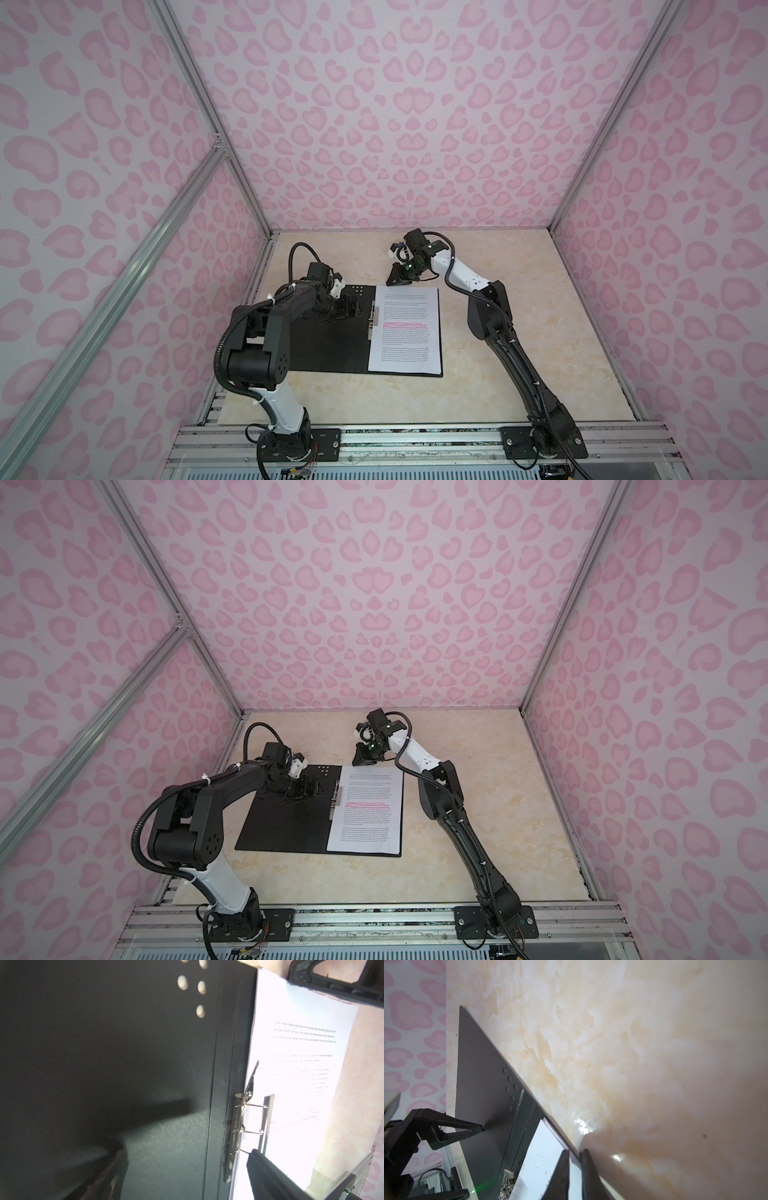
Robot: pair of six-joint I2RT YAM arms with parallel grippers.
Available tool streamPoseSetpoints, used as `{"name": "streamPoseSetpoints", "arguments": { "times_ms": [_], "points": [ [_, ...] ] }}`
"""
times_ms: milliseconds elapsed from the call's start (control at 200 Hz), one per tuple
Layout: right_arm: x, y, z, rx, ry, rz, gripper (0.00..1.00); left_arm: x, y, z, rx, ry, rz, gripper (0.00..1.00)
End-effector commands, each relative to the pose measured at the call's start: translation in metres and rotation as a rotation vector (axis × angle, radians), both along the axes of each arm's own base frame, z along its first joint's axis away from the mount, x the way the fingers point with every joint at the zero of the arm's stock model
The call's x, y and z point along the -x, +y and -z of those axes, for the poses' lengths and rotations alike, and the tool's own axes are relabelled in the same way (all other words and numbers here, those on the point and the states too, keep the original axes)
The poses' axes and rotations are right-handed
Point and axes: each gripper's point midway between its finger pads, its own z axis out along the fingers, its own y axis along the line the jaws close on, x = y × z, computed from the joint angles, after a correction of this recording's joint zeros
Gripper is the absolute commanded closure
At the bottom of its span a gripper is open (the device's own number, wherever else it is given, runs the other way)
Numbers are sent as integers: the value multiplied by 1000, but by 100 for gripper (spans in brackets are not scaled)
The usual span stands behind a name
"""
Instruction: Put the files into the folder
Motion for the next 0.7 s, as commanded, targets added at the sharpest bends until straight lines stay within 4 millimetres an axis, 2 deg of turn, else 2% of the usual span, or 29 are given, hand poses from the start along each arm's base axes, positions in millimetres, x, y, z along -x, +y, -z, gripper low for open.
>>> {"name": "streamPoseSetpoints", "arguments": {
  "times_ms": [0, 100, 220, 300, 390, 475, 520, 540, 695],
  "points": [
    [-5, -4, 5, 23, -11, 19, 81, 21, 4, 14, -25, 105, -6, 6],
    [-21, -7, -16, 17, -69, 68, 79, 13, 5, -8, -8, 54, -2, 6],
    [-39, -20, -57, 28, -161, 139, 79, -4, 14, -57, -22, -80, 4, 5],
    [-43, -29, -83, 50, -211, 180, 79, -9, 30, -88, -74, -150, -1, 4],
    [-37, -38, -105, 58, -232, 217, 80, -8, 57, -109, -137, -197, -35, 3],
    [-20, -43, -119, 59, -244, 234, 80, -1, 88, -113, -208, -197, -82, 1],
    [-7, -47, -116, 68, -232, 239, 80, 5, 101, -111, -229, -180, -100, 1],
    [-1, -50, -123, 64, -238, 243, 80, 7, 108, -109, -242, -167, -111, 1],
    [45, -65, -119, 77, -219, 277, 79, 22, 155, -89, -278, -80, -214, 1]
  ]
}}
